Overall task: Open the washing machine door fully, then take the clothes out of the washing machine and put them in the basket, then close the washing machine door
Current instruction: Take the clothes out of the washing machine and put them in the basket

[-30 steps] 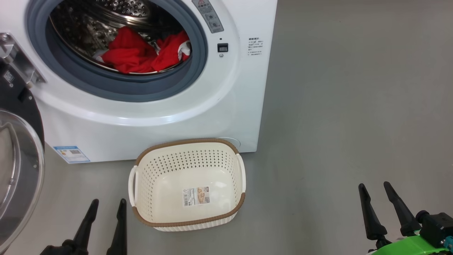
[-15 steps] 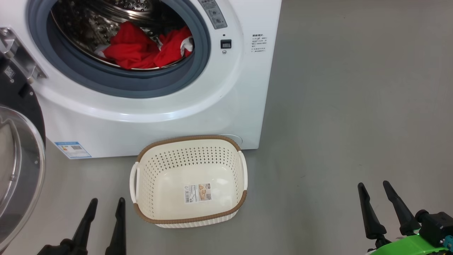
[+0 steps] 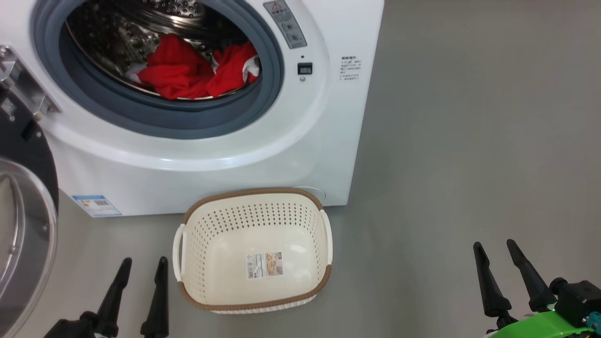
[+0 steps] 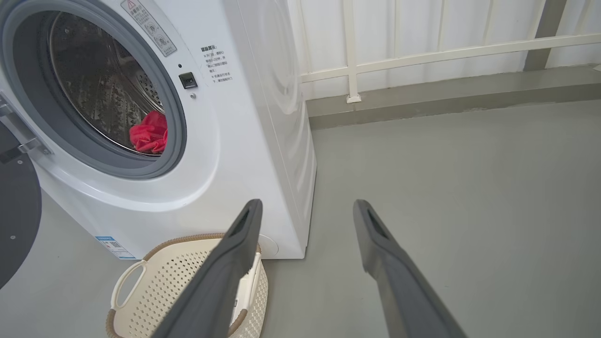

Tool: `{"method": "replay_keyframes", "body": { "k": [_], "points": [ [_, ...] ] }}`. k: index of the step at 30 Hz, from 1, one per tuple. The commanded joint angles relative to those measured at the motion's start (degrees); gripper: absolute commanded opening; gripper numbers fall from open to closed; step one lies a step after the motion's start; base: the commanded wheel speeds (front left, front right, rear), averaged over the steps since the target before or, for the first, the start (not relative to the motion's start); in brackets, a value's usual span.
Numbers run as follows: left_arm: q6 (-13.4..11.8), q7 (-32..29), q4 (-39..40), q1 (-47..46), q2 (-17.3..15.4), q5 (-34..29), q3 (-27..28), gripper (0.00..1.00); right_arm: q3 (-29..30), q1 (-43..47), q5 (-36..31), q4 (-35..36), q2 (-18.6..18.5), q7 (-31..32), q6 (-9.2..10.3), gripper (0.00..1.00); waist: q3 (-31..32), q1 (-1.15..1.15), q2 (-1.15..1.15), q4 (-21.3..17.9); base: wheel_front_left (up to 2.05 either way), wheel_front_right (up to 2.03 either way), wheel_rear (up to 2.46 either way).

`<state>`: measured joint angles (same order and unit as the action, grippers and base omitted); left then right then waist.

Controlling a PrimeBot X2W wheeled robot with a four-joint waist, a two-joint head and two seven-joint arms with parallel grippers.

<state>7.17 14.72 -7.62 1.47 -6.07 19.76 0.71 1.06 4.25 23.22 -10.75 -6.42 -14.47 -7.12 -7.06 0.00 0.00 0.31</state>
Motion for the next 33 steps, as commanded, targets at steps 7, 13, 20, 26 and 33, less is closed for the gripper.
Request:
{"method": "replay_keyframes", "body": {
  "k": [7, 13, 20, 26, 33],
  "points": [
    [0.32, 0.28, 1.0, -2.39, -1.06, 0.61, 1.81, 1.0, -1.65, -2.41, 0.09, 1.24, -0.56, -0.52, -0.36, 1.0, -0.03, 0.0, 0.0, 0.42, 1.31, -1.31, 0.0],
    [0.32, 0.28, 0.77, -2.79, -1.09, 0.3, 2.03, 1.0, -1.77, -2.68, 0.01, 1.32, -0.49, -0.52, -0.36, 1.0, -0.44, 0.0, 0.0, 0.81, 1.19, -1.19, 0.0],
    [0.32, 0.28, 0.82, -2.77, -0.99, 0.32, 2.22, 1.0, -1.85, -2.92, 0.09, 1.23, -0.48, -0.52, -0.36, 1.0, -0.66, 0.0, 0.0, 0.92, 0.43, -0.43, 0.0],
    [0.32, 0.28, 0.68, -2.79, -1.03, 0.75, 2.49, 1.0, -2.05, -3.11, 0.16, 1.04, -0.46, -0.52, -0.36, 1.0, -0.75, 0.0, 0.0, 0.8, 0.0, 0.0, 0.0],
    [0.32, 0.28, -0.67, -4.13, -1.06, 0.32, 2.14, 1.0, -2.37, -4.02, 0.15, 1.16, -0.24, -0.52, -0.36, 1.0, -2.09, 0.0, 0.0, 0.1, 0.0, 0.0, 0.0]
  ]
}}
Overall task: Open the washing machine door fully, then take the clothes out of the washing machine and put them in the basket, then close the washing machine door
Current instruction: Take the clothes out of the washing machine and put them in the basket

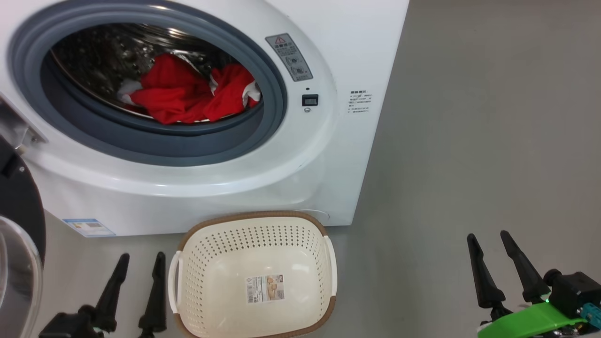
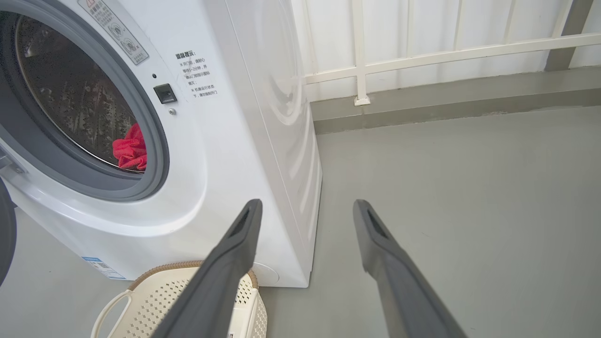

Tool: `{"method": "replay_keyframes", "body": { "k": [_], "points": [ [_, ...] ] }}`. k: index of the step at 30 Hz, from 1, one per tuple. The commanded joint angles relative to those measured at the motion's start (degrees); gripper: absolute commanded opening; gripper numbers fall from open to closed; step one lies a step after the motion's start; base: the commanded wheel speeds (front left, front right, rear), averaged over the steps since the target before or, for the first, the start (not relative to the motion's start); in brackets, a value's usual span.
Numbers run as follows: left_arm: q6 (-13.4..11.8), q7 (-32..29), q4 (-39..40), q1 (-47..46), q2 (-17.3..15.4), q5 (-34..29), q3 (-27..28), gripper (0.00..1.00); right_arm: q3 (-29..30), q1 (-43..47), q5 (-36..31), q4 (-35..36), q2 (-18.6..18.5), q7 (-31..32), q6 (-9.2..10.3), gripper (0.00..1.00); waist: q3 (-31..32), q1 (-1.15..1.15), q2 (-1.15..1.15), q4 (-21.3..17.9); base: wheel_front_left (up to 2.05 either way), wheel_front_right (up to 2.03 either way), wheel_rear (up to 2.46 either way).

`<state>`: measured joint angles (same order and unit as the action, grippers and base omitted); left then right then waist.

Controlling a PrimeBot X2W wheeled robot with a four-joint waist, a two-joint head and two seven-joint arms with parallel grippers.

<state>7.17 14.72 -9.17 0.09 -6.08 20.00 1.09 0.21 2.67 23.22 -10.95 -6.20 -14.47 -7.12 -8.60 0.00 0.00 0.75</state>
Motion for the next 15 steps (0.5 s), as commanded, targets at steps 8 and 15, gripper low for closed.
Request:
{"method": "replay_keyframes", "body": {
  "k": [8, 15],
  "points": [
    [0.32, 0.28, -4.16, -12.54, -1.18, -3.04, 1.47, 1.0, -2.58, -4.49, 0.1, 1.7, 0.43, -0.52, -0.36, 1.0, -4.57, 0.0, 0.0, -2.39, 0.0, 0.0, 0.0],
    [0.27, 0.28, -11.72, -25.2, -0.34, -7.84, 1.86, 1.0, -3.48, -6.99, 0.05, 2.16, 1.24, -0.52, -0.36, 1.0, -9.58, 0.0, 0.0, -4.65, 0.0, 0.0, 0.0]
  ]
}}
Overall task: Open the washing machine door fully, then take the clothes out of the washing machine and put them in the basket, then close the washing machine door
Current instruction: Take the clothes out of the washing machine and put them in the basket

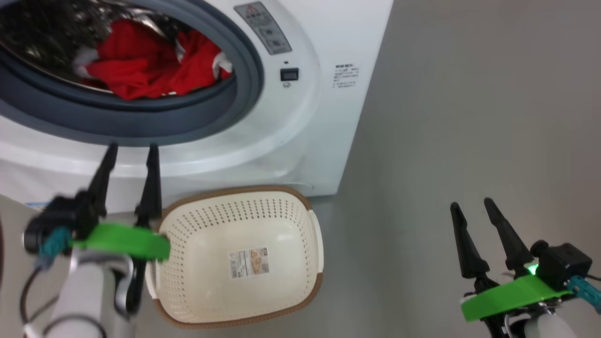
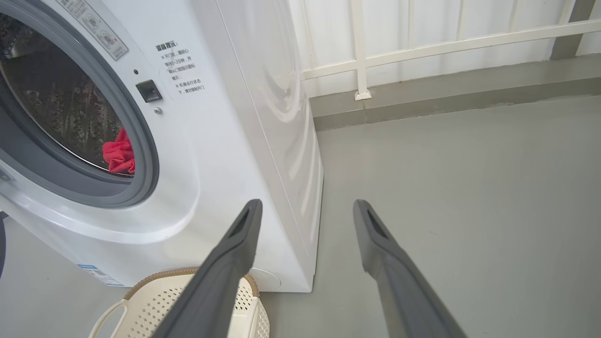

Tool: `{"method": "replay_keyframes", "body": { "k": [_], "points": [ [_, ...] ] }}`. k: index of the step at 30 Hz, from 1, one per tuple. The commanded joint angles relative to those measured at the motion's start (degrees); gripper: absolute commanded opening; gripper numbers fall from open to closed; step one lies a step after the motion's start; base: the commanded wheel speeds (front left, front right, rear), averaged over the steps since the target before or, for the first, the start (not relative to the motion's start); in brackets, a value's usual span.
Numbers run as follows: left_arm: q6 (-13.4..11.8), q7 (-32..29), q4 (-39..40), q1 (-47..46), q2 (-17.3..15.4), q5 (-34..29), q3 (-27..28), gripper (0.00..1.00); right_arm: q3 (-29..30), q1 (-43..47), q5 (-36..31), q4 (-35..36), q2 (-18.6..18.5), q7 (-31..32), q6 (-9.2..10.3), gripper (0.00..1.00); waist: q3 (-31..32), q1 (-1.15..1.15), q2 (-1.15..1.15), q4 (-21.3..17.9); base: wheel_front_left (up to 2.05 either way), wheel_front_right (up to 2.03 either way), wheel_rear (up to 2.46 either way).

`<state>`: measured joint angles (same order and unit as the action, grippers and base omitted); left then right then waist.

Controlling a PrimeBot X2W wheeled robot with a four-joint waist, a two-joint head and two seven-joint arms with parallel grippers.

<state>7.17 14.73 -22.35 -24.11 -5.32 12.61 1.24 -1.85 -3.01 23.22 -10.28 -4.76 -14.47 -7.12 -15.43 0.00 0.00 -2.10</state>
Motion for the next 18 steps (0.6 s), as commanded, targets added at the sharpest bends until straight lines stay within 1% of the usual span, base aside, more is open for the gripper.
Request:
{"method": "replay_keyframes", "body": {
  "k": [1, 5, 12, 18],
  "points": [
    [0.27, 0.27, -0.05, -3.31, -1.02, -0.97, 1.54, 1.0, -1.59, -1.81, 0.03, 1.55, -0.04, -0.52, -0.36, 1.0, -3.67, 0.0, 0.0, -2.17, 0.0, 0.0, 0.0],
    [-0.51, 0.27, -7.45, -12.3, -1.8, -3.83, 0.49, 1.0, -2.46, -3.72, -0.02, 1.73, 0.56, -0.52, -0.36, 1.0, -7.19, 0.0, 0.0, -3.65, 0.0, 0.0, 0.0],
    [-1.8, 0.27, -22.31, -25.98, -4.14, -4.97, 0.65, 1.0, -3.31, -6.58, 0.06, 2.09, 1.31, -0.52, -0.36, 1.0, -12.29, 0.0, 0.0, -5.76, 0.0, 0.0, 0.0],
    [-4.98, 0.27, -33.95, -36.3, -6.8, -5.86, 1.0, 1.0, -3.62, -8.51, 0.07, 2.46, 1.61, -0.52, -0.36, 1.0, -15.59, 0.0, 0.0, -6.7, 0.0, 0.0, 0.0]
  ]
}}
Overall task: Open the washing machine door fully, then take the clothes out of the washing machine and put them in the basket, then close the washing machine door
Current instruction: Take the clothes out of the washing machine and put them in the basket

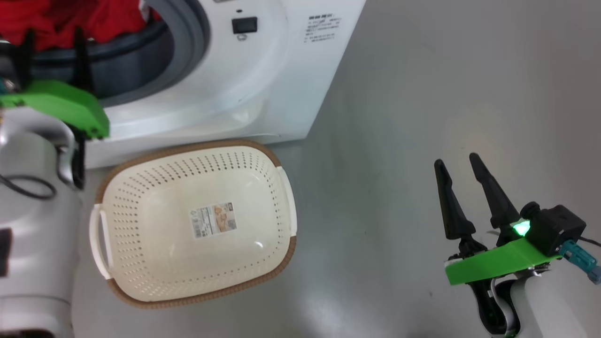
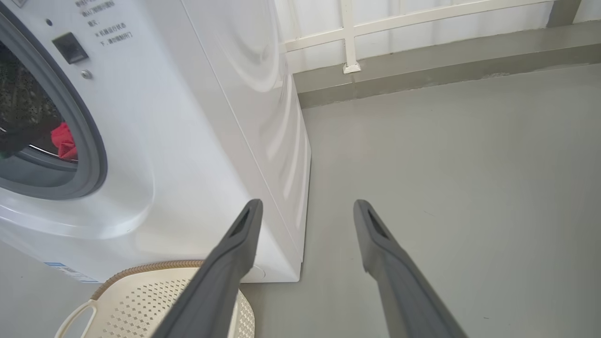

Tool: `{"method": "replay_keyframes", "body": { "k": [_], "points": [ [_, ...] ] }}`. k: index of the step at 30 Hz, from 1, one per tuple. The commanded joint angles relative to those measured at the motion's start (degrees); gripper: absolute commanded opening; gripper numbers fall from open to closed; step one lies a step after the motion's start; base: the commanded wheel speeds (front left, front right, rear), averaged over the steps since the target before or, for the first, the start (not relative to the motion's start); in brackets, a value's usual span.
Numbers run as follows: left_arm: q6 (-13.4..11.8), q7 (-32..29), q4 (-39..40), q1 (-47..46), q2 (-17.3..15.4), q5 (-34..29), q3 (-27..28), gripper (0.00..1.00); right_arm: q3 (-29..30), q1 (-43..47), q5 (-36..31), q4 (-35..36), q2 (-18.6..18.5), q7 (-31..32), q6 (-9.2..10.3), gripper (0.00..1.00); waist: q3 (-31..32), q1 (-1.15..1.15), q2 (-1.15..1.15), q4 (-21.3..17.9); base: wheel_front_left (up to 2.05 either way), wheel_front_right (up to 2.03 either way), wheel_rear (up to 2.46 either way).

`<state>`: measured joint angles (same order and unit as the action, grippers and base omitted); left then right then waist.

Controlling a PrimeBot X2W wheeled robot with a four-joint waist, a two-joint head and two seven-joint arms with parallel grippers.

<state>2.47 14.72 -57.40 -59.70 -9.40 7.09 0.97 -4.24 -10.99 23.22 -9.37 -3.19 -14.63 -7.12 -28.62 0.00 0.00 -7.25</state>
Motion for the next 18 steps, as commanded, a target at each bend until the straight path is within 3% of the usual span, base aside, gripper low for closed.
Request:
{"method": "replay_keyframes", "body": {
  "k": [1, 17, 18],
  "points": [
    [-0.69, 0.28, -0.22, -2.28, -3.08, -0.21, 1.5, 1.0, -1.27, -0.86, 0.07, 1.63, 0.07, -0.37, -0.36, 1.0, -2.95, 0.0, 0.0, -1.68, 0.0, 0.0, 0.0],
    [-4.98, 0.24, -13.99, -13.35, -9.1, -0.58, 1.24, 0.98, -2.81, -3.18, 0.95, 2.31, 0.3, -0.37, -0.36, 1.0, -7.42, 0.0, 0.0, -4.82, 0.0, 0.0, 0.0],
    [-5.1, 0.23, -14.32, -13.56, -9.24, -0.54, 1.18, 0.46, -2.73, -3.18, 1.05, 2.37, 0.3, -0.37, -0.36, 1.0, -7.53, 0.0, 0.0, -4.86, 0.0, 0.0, 0.0]
  ]
}}
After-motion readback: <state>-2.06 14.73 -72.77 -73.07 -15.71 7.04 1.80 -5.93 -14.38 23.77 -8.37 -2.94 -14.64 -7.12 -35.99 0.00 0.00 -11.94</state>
